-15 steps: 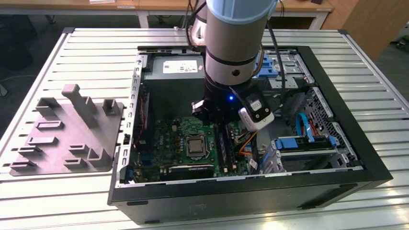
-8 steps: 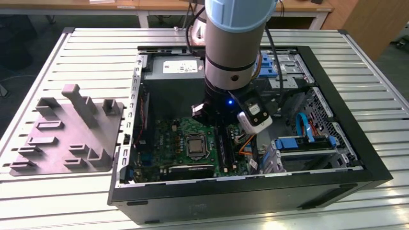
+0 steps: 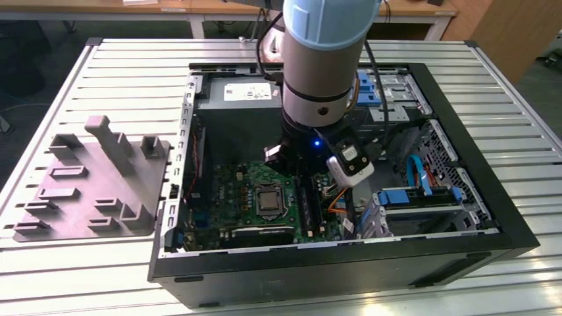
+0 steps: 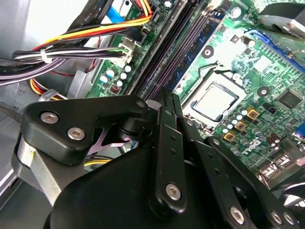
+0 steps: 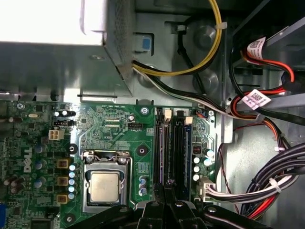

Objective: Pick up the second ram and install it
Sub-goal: 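Insert the second ram into the second slot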

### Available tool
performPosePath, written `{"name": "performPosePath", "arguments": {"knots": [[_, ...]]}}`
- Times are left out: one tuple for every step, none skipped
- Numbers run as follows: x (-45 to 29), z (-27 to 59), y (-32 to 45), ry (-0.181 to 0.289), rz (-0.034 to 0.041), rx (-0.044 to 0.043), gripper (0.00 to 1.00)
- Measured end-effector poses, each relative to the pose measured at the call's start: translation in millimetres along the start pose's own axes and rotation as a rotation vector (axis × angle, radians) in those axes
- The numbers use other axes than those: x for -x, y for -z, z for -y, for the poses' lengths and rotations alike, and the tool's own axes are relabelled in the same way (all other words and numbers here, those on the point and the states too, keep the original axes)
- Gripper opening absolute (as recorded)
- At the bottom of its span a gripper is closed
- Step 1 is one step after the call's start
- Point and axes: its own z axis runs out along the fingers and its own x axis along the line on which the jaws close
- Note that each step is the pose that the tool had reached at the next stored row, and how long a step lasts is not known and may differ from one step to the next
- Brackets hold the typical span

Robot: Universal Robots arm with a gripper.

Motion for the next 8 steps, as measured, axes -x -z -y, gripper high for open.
{"name": "performPosePath", "arguments": {"knots": [[0.6, 0.0, -0.1, 0.0, 0.0, -0.0001, 0.11], [0.6, 0.1, -0.2, 0.0, 0.0, -0.0001, 0.11], [0.7, 0.0, -0.5, 0.0, 0.0001, 0.0002, 0.11], [0.9, 0.2, -0.9, 0.0, 0.0002, 0.0003, 0.11], [1.2, 0.4, -1.2, 0.0, 0.0001, 0.0002, 0.11], [1.3, 0.6, -1.6, 0.0, 0.0001, 0.0001, 0.11], [1.3, 0.6, -1.8, 0.0, 0.0001, 0.0002, 0.11], [1.3, 0.6, -2.3, 0.0, 0.0002, 0.0006, 0.11]]}}
